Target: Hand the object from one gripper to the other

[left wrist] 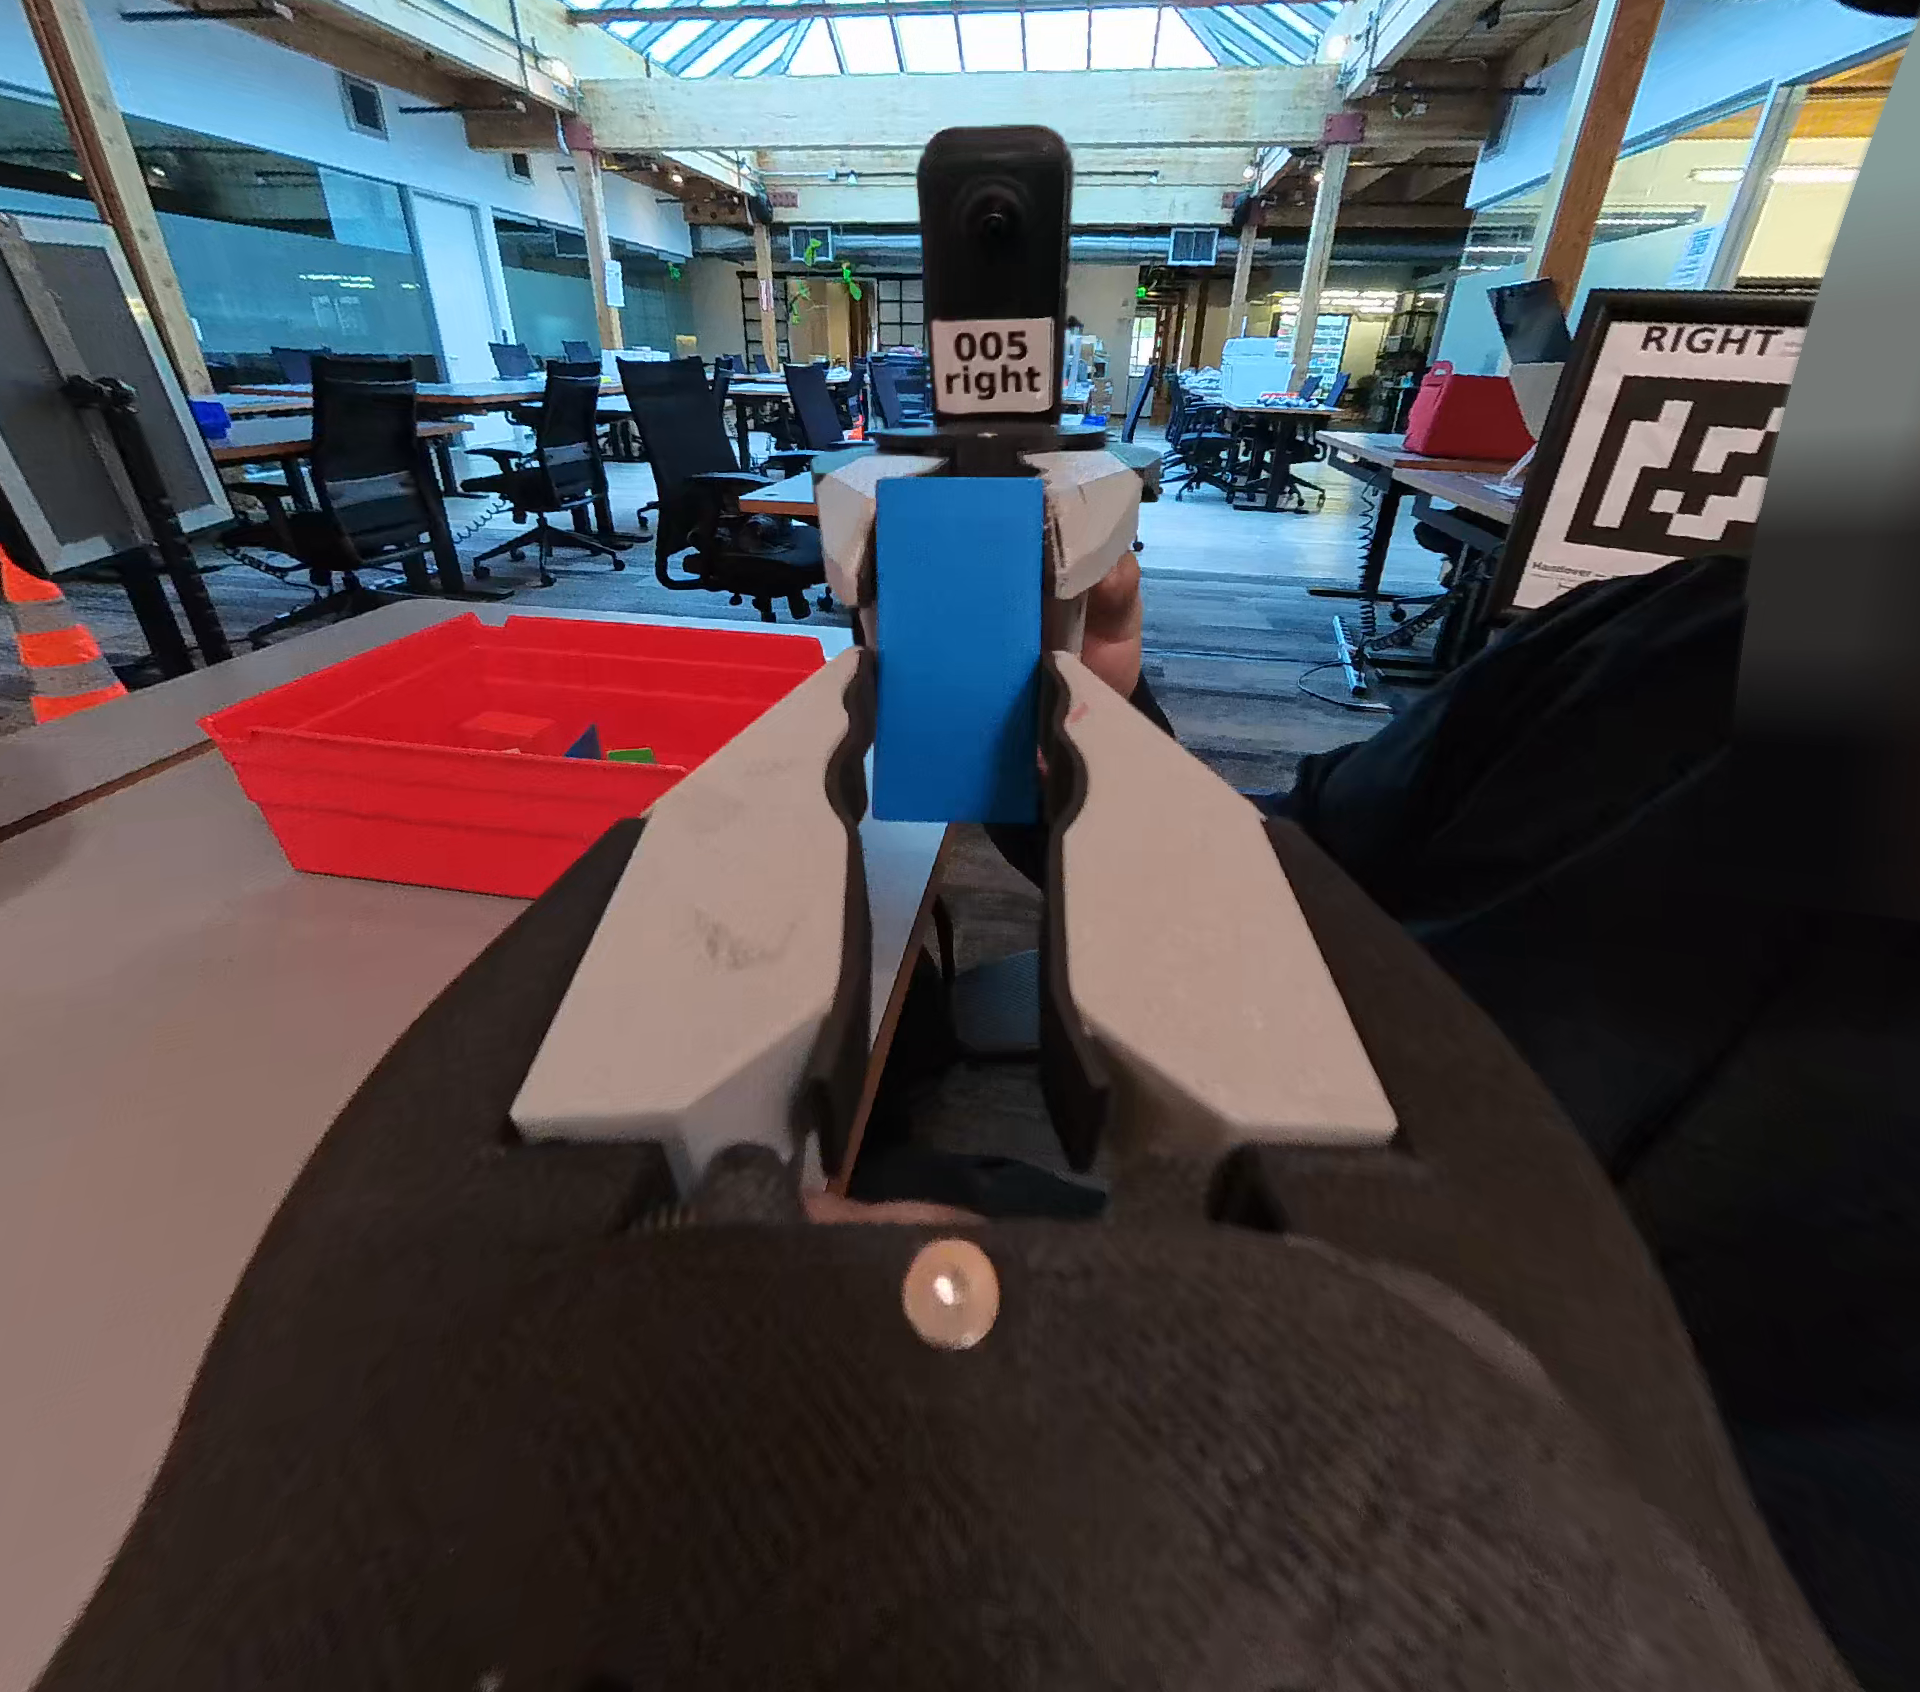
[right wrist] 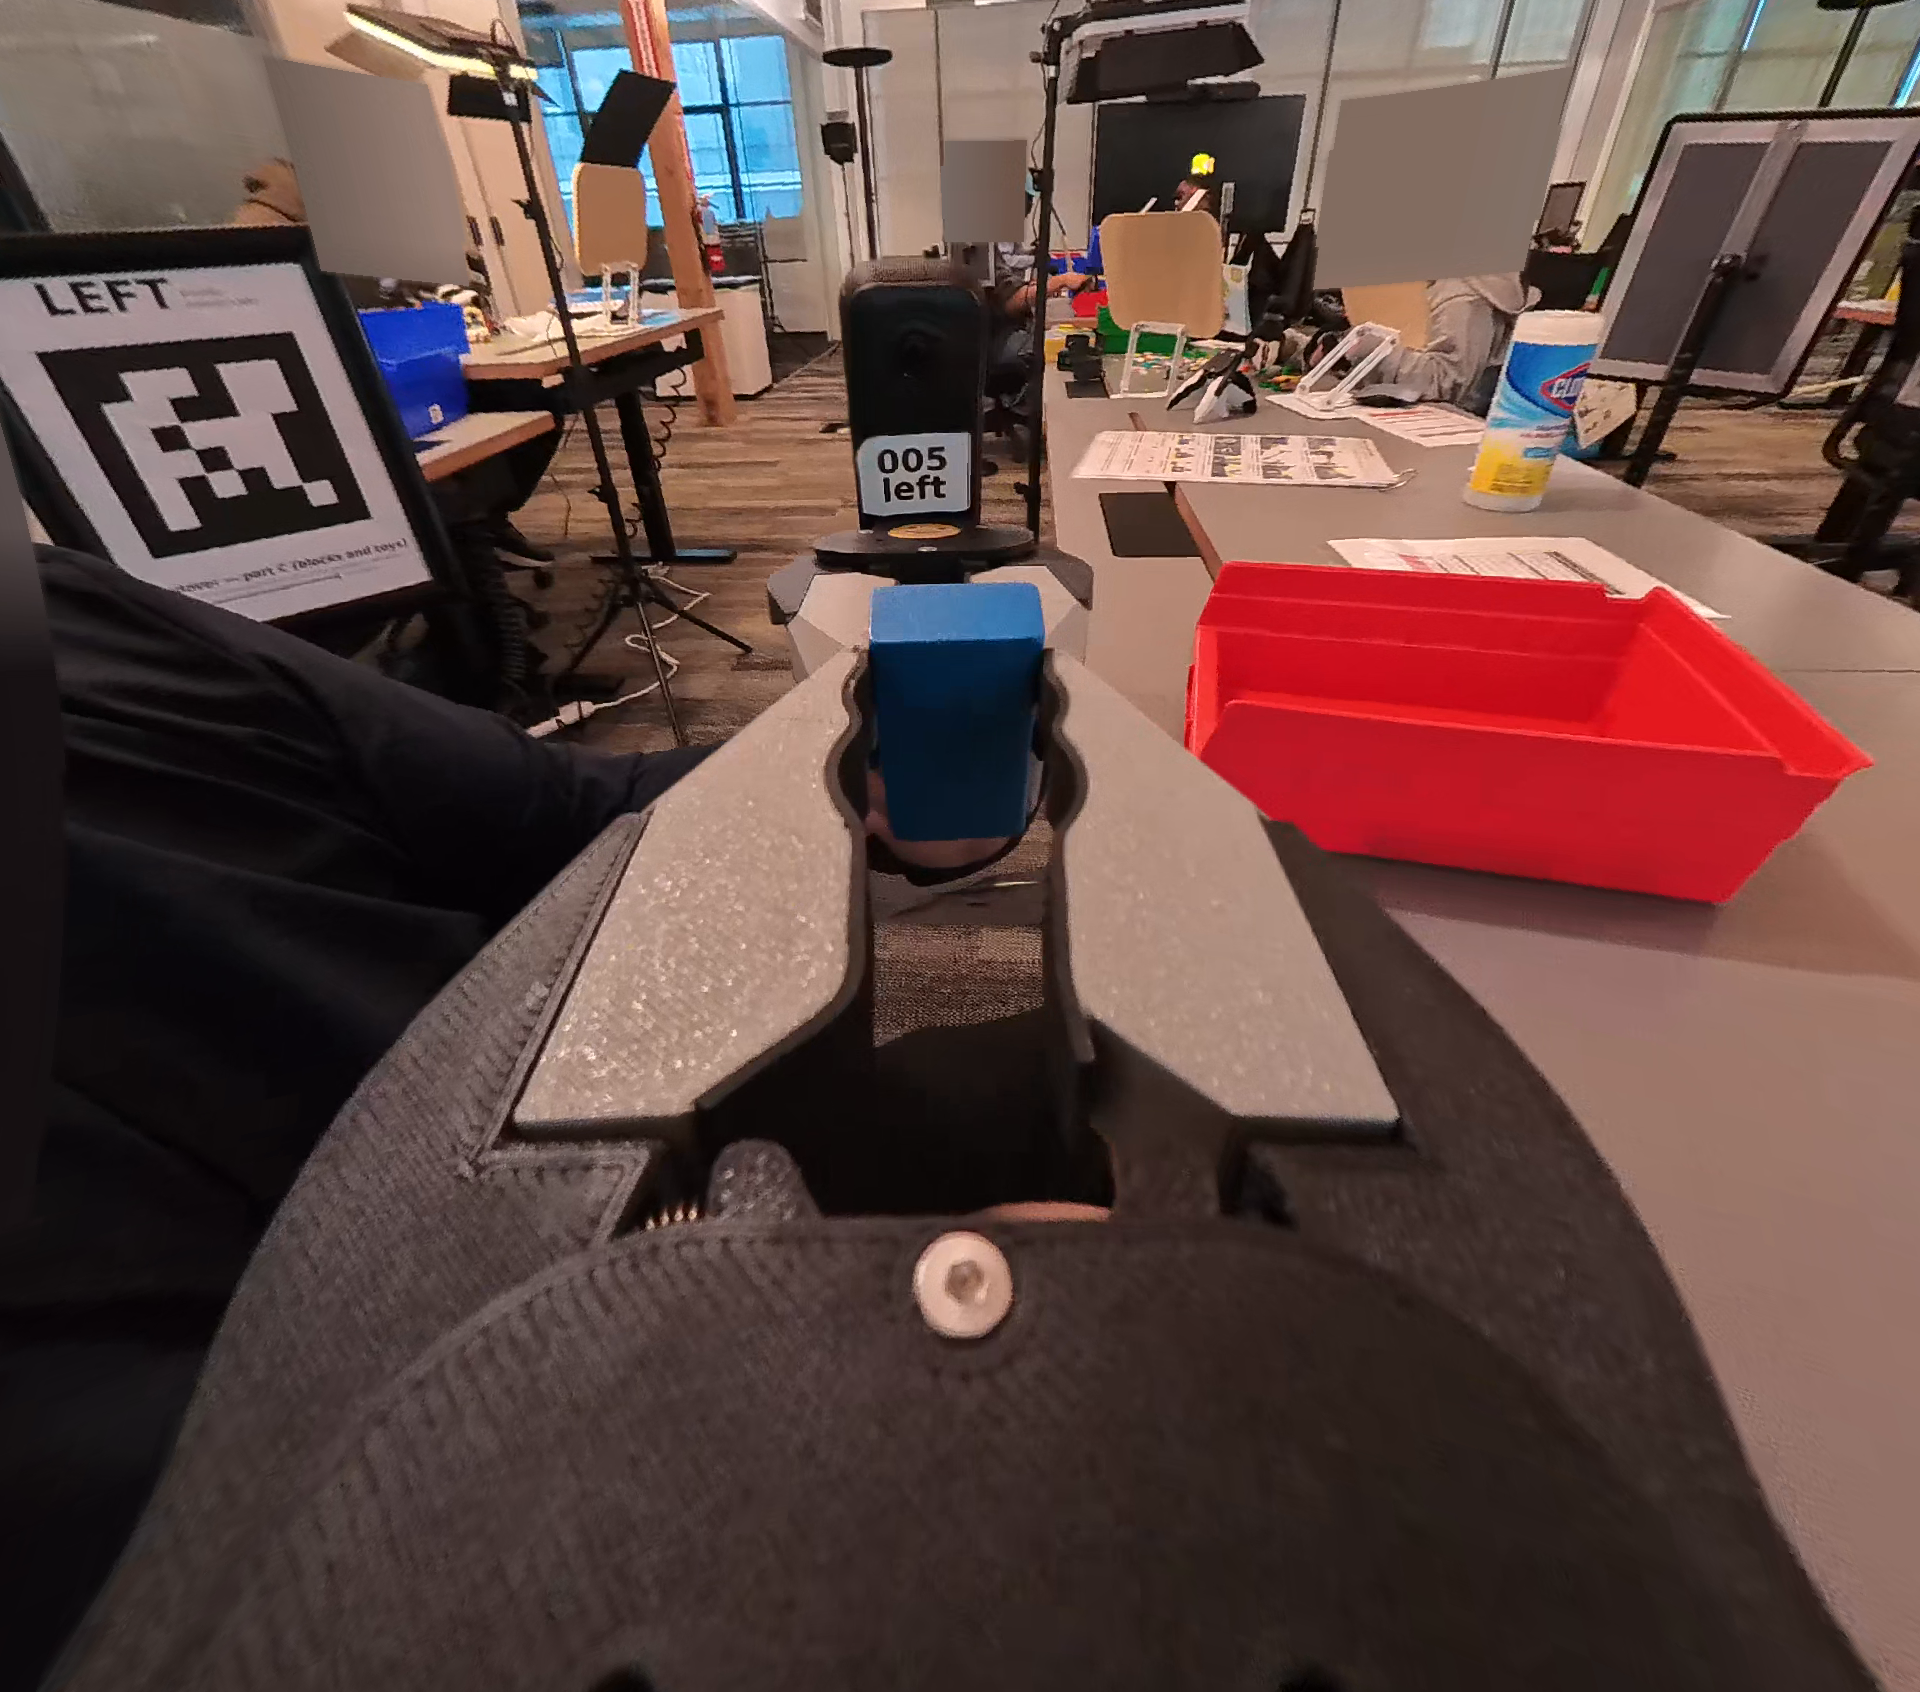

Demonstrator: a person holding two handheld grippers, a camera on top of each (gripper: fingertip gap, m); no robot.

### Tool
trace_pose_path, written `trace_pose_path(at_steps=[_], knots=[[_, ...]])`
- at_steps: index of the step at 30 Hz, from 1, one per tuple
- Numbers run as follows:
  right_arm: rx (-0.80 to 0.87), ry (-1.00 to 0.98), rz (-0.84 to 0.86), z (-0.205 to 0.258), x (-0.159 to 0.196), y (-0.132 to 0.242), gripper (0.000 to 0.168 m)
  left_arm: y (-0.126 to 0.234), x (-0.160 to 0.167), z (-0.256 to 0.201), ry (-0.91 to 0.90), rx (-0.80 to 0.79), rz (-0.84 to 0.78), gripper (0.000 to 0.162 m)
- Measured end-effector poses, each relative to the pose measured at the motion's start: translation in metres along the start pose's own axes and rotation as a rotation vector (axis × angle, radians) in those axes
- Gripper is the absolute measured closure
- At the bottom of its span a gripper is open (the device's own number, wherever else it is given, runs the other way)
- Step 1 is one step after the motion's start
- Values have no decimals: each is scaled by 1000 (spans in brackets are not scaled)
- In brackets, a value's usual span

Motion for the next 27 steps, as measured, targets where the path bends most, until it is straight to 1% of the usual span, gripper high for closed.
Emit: trace_pose_path(at_steps=[9,15,18,27], knots=[[-9,-16,8,-1,6,-7,138,-4,4,2,5,-14,10,133],[0,-31,13,-1,7,-10,138,-9,10,5,53,6,7,133],[4,-13,50,0,10,-13,138,-14,16,7,42,-9,29,133],[9,30,88,1,9,-9,138,-12,14,5,-10,-62,85,133]])
Point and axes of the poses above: each gripper's, where its closed fingertips meet, y back along the fingers, x out of its underside, z = x × y across the jaws, the point moved 8 cm from there along y, back along the fingers, and after that the axes turned 15 degrees about y, right-handed, at the moved point
